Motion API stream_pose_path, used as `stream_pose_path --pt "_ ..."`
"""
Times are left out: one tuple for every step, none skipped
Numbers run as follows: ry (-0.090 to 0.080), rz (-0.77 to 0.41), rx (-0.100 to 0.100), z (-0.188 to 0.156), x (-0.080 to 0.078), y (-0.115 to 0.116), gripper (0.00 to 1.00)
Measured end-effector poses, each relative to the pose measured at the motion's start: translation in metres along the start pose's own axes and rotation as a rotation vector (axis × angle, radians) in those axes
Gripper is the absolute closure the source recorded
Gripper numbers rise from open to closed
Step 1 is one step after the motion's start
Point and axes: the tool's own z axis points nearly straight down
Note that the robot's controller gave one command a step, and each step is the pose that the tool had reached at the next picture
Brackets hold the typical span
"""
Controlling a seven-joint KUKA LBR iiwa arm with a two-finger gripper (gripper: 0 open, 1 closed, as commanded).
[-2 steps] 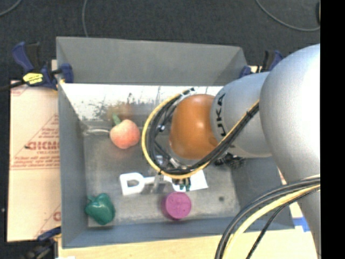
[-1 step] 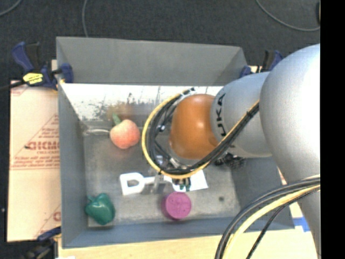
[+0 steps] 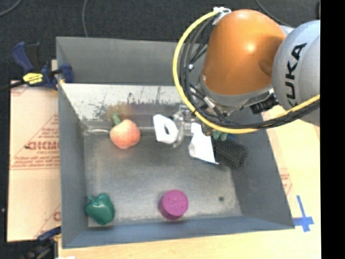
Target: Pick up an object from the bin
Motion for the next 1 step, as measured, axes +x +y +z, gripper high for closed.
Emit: stream_pose_path --pt "0.003 0.0 0.001 0.0013 0.0006 -0.0005 1.0"
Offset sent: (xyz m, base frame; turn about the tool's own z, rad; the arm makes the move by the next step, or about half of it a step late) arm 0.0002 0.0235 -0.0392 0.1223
